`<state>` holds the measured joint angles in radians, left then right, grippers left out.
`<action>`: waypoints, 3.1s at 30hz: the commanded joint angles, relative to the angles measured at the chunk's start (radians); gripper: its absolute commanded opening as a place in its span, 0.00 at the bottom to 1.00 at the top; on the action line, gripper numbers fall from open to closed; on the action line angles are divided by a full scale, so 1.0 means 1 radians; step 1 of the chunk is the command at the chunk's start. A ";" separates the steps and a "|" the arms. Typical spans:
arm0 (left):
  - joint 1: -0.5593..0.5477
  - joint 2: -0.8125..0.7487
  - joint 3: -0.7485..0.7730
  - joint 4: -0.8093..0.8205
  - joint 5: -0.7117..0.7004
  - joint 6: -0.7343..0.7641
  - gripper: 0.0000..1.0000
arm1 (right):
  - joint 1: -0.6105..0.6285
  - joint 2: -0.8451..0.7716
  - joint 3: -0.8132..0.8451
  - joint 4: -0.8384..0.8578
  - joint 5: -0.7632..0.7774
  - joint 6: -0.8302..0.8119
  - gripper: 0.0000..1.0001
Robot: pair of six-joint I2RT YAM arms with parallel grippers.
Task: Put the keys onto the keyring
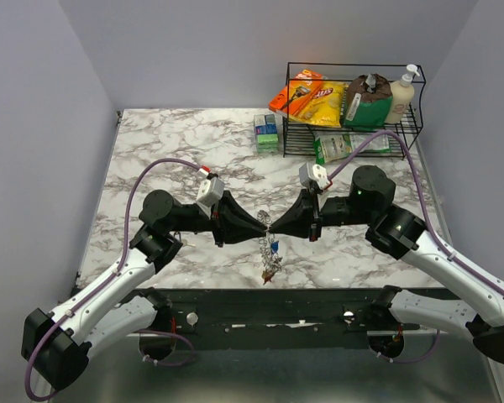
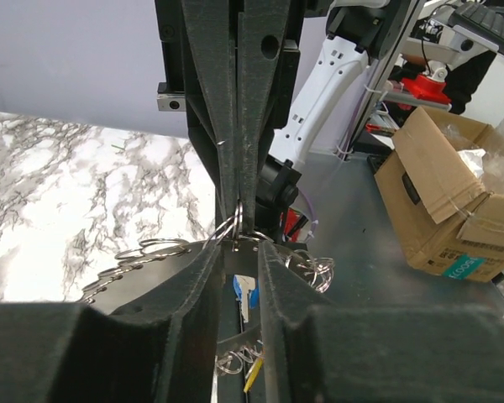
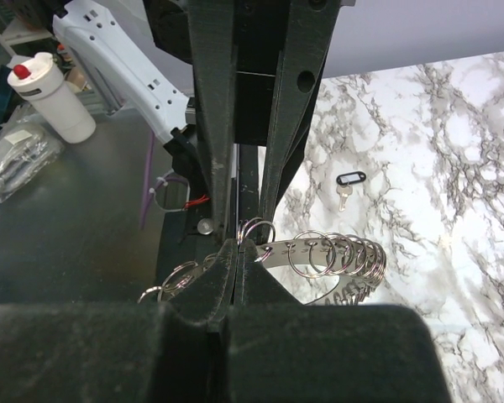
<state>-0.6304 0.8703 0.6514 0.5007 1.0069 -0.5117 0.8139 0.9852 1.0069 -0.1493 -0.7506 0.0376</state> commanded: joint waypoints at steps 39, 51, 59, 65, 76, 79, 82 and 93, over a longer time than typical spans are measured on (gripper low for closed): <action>-0.006 -0.114 -0.071 0.010 -0.102 0.160 0.00 | -0.059 -0.137 -0.054 0.059 0.111 0.015 0.77; -0.006 -0.108 -0.039 -0.036 -0.083 0.190 0.00 | -0.058 -0.013 -0.011 0.132 -0.154 0.079 0.64; -0.006 -0.103 -0.021 -0.047 -0.071 0.190 0.00 | -0.058 0.041 -0.014 0.140 -0.176 0.097 0.54; -0.006 -0.100 -0.019 -0.044 -0.067 0.183 0.00 | -0.055 0.063 -0.022 0.140 -0.167 0.100 0.51; -0.006 -0.083 -0.010 -0.030 -0.056 0.165 0.00 | -0.055 0.081 -0.027 0.211 -0.202 0.140 0.01; -0.005 -0.085 -0.018 -0.030 -0.062 0.173 0.00 | -0.055 0.082 -0.042 0.209 -0.197 0.140 0.01; -0.006 -0.091 -0.032 -0.033 -0.076 0.174 0.00 | -0.055 0.073 -0.060 0.206 -0.167 0.137 0.01; -0.006 -0.082 -0.076 -0.080 -0.172 0.179 0.02 | -0.056 0.055 -0.143 0.211 -0.050 0.143 0.10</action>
<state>-0.6323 0.7868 0.6094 0.4393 0.9154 -0.3401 0.7574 1.0557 0.9089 0.0372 -0.8719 0.1692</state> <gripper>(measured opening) 0.009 0.088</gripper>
